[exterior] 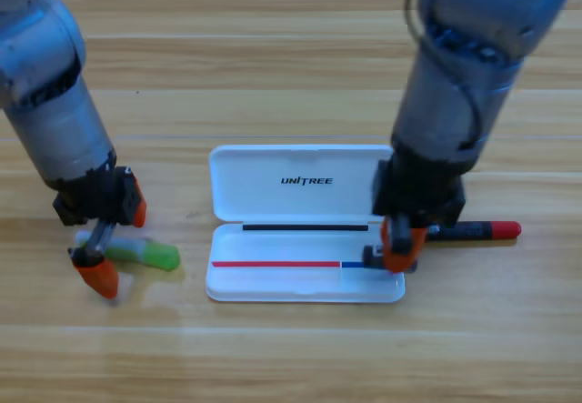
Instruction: Clean up eraser and pencils
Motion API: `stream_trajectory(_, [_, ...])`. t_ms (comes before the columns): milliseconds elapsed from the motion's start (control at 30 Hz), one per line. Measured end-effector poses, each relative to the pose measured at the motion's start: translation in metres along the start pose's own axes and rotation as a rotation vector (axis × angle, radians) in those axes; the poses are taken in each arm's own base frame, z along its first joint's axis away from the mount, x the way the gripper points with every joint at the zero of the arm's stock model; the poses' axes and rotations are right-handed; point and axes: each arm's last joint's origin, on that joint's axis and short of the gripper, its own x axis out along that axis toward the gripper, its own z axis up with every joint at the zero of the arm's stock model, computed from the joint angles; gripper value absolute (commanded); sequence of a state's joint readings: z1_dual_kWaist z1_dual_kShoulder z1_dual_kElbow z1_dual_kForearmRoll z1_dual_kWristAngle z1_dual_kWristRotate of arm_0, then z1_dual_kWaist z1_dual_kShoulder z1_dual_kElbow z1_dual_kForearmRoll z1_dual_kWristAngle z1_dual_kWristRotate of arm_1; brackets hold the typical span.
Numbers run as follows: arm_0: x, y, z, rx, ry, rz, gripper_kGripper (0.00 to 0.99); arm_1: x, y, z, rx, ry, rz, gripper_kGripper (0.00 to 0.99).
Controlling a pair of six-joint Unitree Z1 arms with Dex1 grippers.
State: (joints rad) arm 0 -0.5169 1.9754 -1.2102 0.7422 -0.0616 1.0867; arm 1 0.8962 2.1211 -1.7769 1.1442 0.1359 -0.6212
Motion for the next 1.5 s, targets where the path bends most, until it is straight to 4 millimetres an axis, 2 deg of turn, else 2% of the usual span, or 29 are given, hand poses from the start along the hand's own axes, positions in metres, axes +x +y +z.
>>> stream_trajectory(267, [0.013, 0.001, -0.001, 0.002, 0.007, 0.005, 0.986, 0.039, -0.014, 0.016, -0.025, 0.079, -0.007, 0.0])
stream_trajectory(400, [0.015, 0.002, -0.001, 0.016, -0.003, 0.024, 0.93, 0.043, -0.017, 0.016, -0.026, 0.114, -0.037, 0.0])
stream_trajectory(500, [0.015, 0.001, -0.001, 0.02, -0.002, 0.021, 0.805, 0.043, -0.017, 0.016, -0.027, 0.117, -0.042, 0.0])
stream_trajectory(567, [0.015, 0.001, -0.001, 0.021, -0.002, 0.022, 0.657, 0.044, -0.017, 0.016, -0.027, 0.117, -0.042, 0.0])
stream_trajectory(633, [0.016, 0.001, -0.002, 0.024, -0.003, 0.025, 0.422, 0.043, -0.017, 0.016, -0.027, 0.117, -0.042, 0.0])
stream_trajectory(700, [0.015, -0.001, -0.002, 0.037, -0.004, 0.026, 0.118, 0.043, -0.017, 0.016, -0.027, 0.115, -0.043, 0.0])
stream_trajectory(733, [0.015, -0.001, -0.002, 0.044, -0.003, 0.027, 0.0, 0.043, -0.017, 0.017, -0.027, 0.113, -0.045, 0.0])
stream_trajectory(933, [0.015, 0.001, -0.002, 0.062, 0.008, 0.047, 0.0, 0.042, -0.019, 0.019, -0.028, 0.105, -0.05, 0.0])
stream_trajectory(1067, [0.014, 0.001, -0.004, 0.063, 0.027, 0.067, 0.0, 0.05, -0.021, 0.021, -0.027, 0.117, -0.042, 0.0])
stream_trajectory(1100, [0.013, 0.001, -0.004, 0.063, 0.035, 0.071, 0.0, 0.052, -0.022, 0.021, -0.026, 0.121, -0.039, 0.064])
stream_trajectory(1267, [0.008, -0.005, -0.01, 0.065, 0.078, 0.04, 0.0, 0.053, -0.022, 0.021, -0.026, 0.122, -0.038, 0.716])
stream_trajectory(1300, [0.004, -0.009, -0.013, 0.062, 0.09, 0.018, 0.0, 0.053, -0.022, 0.021, -0.026, 0.122, -0.038, 0.792])
stream_trajectory(1400, [-0.018, -0.013, -0.015, 0.057, 0.103, -0.006, 0.0, 0.053, -0.022, 0.021, -0.026, 0.122, -0.038, 0.805])
stream_trajectory(1500, [-0.057, -0.012, -0.013, 0.053, 0.087, 0.03, 0.0, 0.05, -0.021, 0.021, -0.027, 0.117, -0.041, 0.805])
